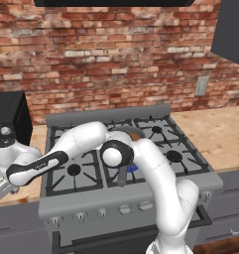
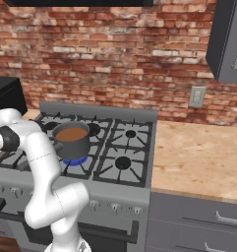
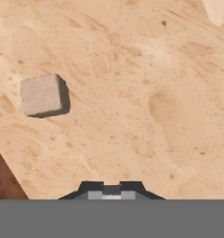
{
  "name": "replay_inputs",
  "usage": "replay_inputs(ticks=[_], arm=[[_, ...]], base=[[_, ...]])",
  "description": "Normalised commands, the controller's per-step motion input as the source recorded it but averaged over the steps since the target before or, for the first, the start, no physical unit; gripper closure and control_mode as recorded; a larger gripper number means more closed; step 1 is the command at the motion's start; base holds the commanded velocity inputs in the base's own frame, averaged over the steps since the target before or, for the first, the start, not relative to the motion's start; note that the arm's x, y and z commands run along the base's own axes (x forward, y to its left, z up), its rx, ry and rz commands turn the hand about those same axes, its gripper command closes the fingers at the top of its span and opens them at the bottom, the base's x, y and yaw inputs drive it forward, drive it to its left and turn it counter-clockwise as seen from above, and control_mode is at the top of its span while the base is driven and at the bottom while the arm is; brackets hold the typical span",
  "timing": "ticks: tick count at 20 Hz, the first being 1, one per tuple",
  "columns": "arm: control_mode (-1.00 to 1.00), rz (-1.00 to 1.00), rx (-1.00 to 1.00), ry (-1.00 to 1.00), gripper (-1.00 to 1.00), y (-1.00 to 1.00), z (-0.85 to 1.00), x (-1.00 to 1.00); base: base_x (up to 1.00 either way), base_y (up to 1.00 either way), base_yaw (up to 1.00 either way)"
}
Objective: Pick up the sugar cube(s) and place them in the saucepan with hot chocolate.
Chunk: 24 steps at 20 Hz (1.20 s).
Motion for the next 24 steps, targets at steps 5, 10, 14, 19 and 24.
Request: replay_inputs(ticks=[5, 10, 14, 19, 24], arm=[[-1.00, 0.00, 0.00, 0.00, 1.00, -0.08, 0.04, -0.01], [-1.00, 0.00, 0.02, -0.02, 1.00, -0.29, 0.29, -0.09], [-1.00, -0.01, 0.06, -0.02, 1.00, -0.39, 0.43, -0.15], [-1.00, -0.04, 0.10, -0.02, 1.00, -0.46, 0.49, -0.16], [-1.00, -0.09, 0.09, -0.09, 1.00, -0.62, 0.25, -0.10]], base=[[0.00, 0.00, 0.00], [0.00, 0.00, 0.00], [0.00, 0.00, 0.00], [0.00, 0.00, 0.00], [0.00, 0.00, 0.00]])
